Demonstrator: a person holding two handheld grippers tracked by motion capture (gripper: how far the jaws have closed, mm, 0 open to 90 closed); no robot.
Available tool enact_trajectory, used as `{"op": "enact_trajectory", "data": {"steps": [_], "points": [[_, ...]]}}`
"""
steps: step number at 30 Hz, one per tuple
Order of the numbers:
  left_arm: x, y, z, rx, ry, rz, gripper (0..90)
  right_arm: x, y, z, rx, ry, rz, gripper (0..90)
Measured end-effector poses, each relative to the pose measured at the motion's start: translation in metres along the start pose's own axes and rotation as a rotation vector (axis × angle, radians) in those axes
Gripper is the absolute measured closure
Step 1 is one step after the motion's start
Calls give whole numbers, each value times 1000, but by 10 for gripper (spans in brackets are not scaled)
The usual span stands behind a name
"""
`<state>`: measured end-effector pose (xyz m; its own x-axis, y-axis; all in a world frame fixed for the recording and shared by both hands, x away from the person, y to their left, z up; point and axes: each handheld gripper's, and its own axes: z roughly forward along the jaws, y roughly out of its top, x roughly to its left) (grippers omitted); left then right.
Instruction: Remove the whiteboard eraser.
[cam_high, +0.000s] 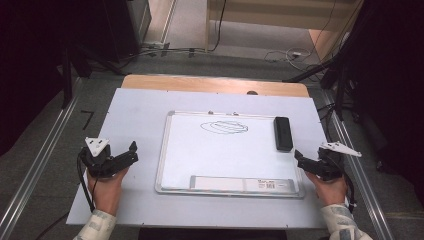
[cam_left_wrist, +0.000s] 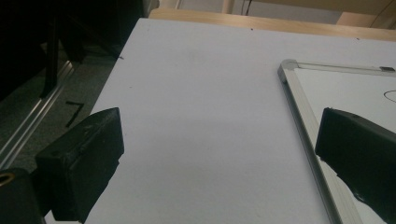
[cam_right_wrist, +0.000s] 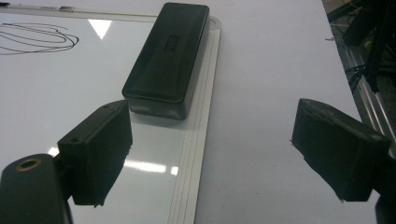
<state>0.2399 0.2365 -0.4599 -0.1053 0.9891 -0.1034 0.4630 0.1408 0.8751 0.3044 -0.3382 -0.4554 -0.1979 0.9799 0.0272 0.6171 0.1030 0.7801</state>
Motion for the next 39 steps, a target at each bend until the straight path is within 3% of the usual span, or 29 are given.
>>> {"op": "enact_trajectory", "data": {"steps": [13,39], "points": [[4,-5,3,28,7,-20,17,9,5,3,-9,9,-20,109],[3,-7,7,47,17,1,19,11,20,22,6,-7,-1,113]]}}
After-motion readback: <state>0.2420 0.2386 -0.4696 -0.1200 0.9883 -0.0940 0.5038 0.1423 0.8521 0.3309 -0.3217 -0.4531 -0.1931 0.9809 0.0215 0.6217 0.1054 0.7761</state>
